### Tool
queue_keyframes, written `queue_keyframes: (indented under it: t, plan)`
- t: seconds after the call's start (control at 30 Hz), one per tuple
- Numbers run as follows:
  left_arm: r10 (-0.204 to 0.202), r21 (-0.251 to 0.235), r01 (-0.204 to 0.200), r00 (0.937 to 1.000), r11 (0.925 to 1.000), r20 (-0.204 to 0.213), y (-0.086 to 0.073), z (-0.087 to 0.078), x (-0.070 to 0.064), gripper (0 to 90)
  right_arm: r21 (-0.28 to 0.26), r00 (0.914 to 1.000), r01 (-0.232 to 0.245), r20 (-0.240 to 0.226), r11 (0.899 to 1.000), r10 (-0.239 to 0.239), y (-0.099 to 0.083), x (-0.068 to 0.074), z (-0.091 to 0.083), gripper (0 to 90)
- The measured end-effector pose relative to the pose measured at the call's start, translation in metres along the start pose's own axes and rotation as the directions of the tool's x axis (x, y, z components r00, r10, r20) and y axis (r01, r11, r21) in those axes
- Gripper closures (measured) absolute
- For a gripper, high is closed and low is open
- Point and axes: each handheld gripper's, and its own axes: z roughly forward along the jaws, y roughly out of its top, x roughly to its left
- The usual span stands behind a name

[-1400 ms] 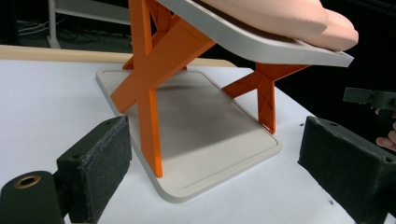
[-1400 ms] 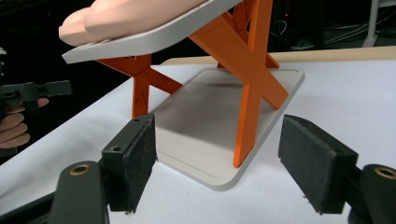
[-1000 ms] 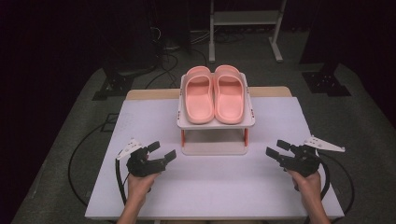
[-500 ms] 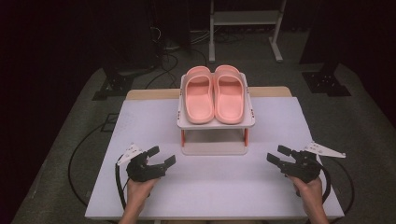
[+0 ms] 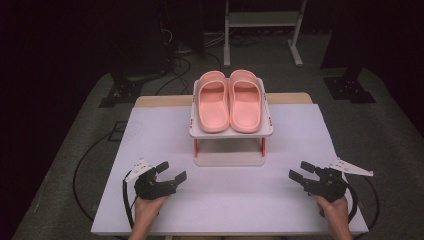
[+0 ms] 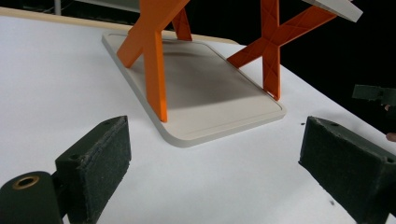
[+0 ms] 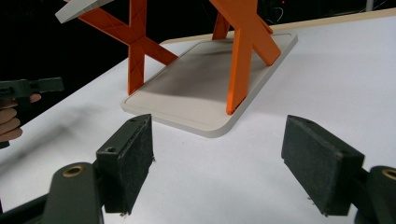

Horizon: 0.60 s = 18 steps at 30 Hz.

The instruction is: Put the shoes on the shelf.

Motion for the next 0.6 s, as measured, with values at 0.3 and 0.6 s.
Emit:
queue_keyframes:
  t: [0.3,0.6]
  plan:
    - [0.016,0.012,-0.015,0.9995,0.9998,-0.028,-0.007,-0.004,0.0,8.6,-0.01,1.0,0.005,0.008,1.0,-0.004,-0.011,-0.001,-0.01,24.3]
    - [0.015,0.015,-0.014,0.9989,0.9998,-0.046,-0.008,-0.003,0.002,8.6,-0.053,0.9993,-0.027,0.024,0.998,0.028,-0.023,-0.006,-0.018,24.3]
